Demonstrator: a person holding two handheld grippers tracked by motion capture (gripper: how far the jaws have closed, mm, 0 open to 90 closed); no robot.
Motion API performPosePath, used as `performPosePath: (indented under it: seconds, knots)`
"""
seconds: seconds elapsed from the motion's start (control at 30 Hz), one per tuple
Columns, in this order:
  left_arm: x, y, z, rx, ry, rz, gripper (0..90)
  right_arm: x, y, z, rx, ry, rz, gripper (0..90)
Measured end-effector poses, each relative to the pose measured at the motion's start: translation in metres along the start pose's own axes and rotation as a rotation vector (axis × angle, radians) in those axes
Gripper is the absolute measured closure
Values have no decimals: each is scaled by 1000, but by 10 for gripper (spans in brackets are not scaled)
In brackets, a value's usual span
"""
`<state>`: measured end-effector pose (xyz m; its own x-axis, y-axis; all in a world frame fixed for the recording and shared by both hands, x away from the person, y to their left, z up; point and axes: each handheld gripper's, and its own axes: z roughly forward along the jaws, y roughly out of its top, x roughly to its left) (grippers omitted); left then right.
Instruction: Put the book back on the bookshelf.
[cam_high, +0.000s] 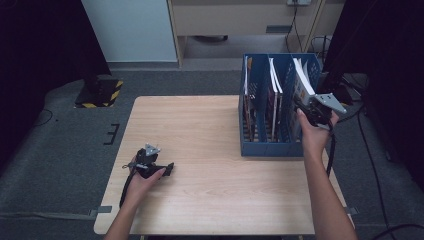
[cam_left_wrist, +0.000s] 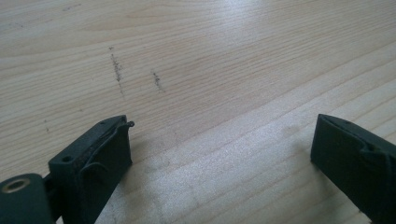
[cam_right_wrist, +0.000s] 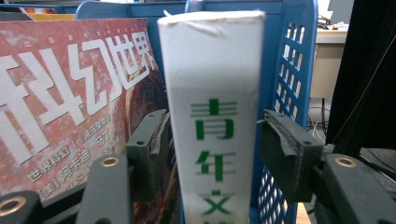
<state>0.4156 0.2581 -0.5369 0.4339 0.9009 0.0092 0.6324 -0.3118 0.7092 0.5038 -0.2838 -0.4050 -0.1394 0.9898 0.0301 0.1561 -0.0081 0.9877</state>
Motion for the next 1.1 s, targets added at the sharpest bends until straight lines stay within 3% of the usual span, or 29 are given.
performPosePath:
  seconds: [0.63, 0.8, 1.1]
  knots:
    - [0, 0, 0, 0, 0, -1, 40, 6, -1, -8, 40, 35, -58, 261]
    - [0, 0, 0, 0, 0, -1, 40, 8, 0, -9, 53, 23, -54, 168]
    - [0, 0, 0, 0, 0, -1, 40, 9, -1, -11, 80, 24, -74, 111]
